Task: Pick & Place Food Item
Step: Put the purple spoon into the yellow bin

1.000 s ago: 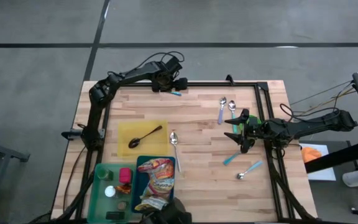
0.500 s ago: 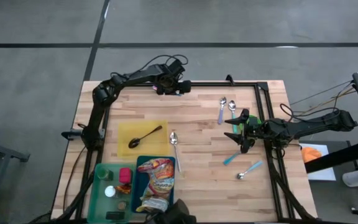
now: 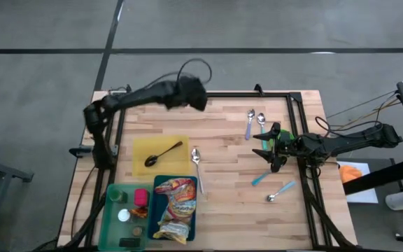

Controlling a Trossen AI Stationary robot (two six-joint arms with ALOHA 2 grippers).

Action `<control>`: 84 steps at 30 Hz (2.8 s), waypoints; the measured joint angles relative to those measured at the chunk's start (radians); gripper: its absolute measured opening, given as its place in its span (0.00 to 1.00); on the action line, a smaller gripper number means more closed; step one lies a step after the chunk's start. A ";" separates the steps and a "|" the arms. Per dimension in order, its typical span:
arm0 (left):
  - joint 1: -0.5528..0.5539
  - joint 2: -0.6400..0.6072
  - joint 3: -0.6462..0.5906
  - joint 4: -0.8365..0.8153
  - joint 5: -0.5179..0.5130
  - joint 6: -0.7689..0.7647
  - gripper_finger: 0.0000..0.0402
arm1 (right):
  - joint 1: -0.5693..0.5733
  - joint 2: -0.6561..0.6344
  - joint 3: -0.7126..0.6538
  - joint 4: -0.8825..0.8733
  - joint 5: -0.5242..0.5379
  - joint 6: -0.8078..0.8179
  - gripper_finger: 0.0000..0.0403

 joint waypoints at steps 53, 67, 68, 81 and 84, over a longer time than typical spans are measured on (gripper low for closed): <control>-0.313 -1.500 -1.340 0.800 0.086 0.522 0.53 | 0.000 0.000 0.001 0.000 0.000 0.000 0.70; -0.312 -1.502 -1.341 0.772 0.086 0.499 0.53 | 0.000 0.000 0.001 0.000 0.000 0.000 0.70; -0.312 -1.502 -1.341 0.772 0.086 0.499 0.53 | 0.000 0.000 0.001 0.000 0.000 0.000 0.70; -0.312 -1.501 -1.341 0.736 0.086 0.499 0.53 | 0.000 0.000 0.001 0.000 0.000 0.000 0.70; -0.312 -1.501 -1.341 0.717 0.086 0.499 0.53 | 0.000 0.000 0.001 0.000 0.000 0.000 0.70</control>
